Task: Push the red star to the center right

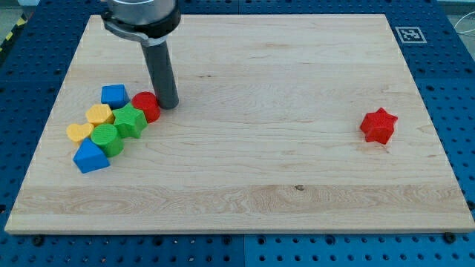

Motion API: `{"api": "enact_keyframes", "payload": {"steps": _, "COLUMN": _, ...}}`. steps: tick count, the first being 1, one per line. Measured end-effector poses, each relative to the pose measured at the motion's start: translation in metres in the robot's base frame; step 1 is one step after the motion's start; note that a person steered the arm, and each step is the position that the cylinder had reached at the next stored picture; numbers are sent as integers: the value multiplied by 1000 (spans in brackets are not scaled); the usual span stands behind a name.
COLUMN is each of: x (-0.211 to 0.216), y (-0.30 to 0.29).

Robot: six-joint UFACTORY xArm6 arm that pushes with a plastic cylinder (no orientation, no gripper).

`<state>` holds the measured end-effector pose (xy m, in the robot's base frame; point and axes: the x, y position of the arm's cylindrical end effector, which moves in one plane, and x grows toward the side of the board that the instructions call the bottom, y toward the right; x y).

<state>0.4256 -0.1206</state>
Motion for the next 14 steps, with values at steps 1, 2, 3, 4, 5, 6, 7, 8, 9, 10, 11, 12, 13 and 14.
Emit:
{"api": "enact_keyframes", "payload": {"steps": 1, "x": 5, "y": -10}}
{"api": "enact_keyframes", "payload": {"steps": 2, "x": 8, "y": -19}}
{"api": "enact_keyframes", "payload": {"steps": 3, "x": 8, "y": -22}}
{"api": "enact_keyframes", "payload": {"steps": 4, "x": 6, "y": -11}}
{"api": "enact_keyframes", "payload": {"steps": 5, "x": 3, "y": 16}}
{"api": "enact_keyframes", "payload": {"steps": 6, "x": 0, "y": 50}}
{"api": "enact_keyframes", "payload": {"steps": 7, "x": -5, "y": 81}}
{"api": "enact_keyframes", "payload": {"steps": 8, "x": -8, "y": 105}}
{"api": "enact_keyframes", "payload": {"steps": 9, "x": -11, "y": 127}}
{"api": "enact_keyframes", "payload": {"steps": 10, "x": -14, "y": 147}}
{"api": "enact_keyframes", "payload": {"steps": 11, "x": -17, "y": 164}}
{"api": "enact_keyframes", "payload": {"steps": 12, "x": -14, "y": 174}}
{"api": "enact_keyframes", "payload": {"steps": 13, "x": 11, "y": 184}}
{"api": "enact_keyframes", "payload": {"steps": 14, "x": 45, "y": 199}}
